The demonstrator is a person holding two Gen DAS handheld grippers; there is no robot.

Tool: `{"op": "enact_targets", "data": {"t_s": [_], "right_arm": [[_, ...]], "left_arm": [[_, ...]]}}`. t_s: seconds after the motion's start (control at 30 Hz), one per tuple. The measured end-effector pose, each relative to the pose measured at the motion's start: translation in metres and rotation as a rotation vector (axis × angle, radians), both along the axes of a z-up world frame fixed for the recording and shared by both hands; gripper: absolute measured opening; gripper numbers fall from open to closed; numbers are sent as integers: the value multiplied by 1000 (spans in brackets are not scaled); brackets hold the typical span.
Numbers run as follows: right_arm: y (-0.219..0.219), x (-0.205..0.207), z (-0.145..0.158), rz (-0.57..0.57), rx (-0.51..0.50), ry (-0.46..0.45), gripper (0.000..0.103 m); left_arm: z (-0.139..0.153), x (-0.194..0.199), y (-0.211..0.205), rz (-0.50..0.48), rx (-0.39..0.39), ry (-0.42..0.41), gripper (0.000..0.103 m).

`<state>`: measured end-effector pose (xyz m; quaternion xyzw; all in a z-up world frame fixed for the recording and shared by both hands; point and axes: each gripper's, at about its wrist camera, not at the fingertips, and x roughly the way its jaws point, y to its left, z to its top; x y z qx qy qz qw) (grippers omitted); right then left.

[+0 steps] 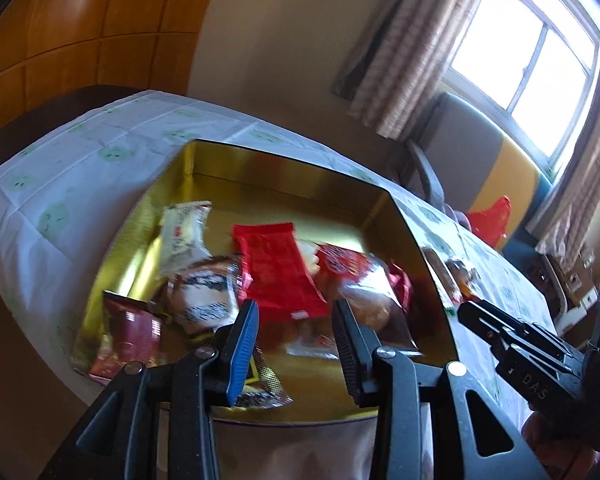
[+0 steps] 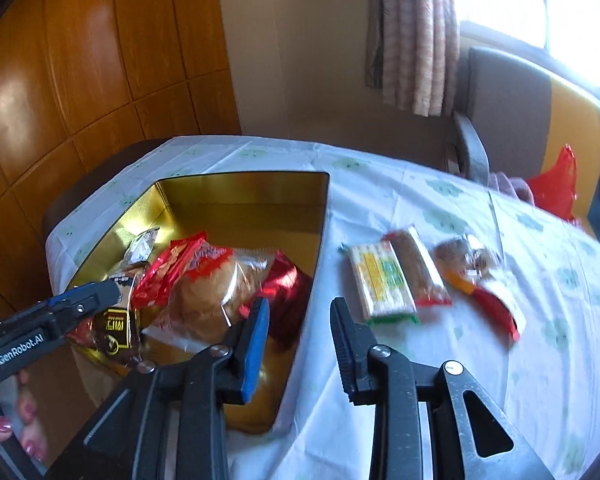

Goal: Organize snacks
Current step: 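Move the right tool to the white-and-red wrapped bar and grasp it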

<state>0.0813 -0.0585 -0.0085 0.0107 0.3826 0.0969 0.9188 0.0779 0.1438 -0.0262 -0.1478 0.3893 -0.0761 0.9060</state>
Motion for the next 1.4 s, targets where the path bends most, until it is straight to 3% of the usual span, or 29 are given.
{"op": "enact_targets", "data": {"t_s": [0.33,0.67,0.8,0.97,1.2,1.4], "right_arm": [[-30,-21,-15,-72,25,37,42],[-65,-37,-29,-157,21,64,63],[-81,-43,-36,-190,21,78,64],[-102,-46,-44,-235,22,104,75],[-133,-48,-53,-274,9,119,80],[-163,-26,-57,-259,-56,116,80]], "left_arm": [[-4,-10,-30,-81,53,11,40],[1,-28,-65,-182,93,-11,40],[3,-36,-81,-229,102,-18,40],[2,-46,-104,-289,109,-18,40],[1,-57,-136,-374,111,-8,40],[1,-60,-156,-413,116,16,40]]}}
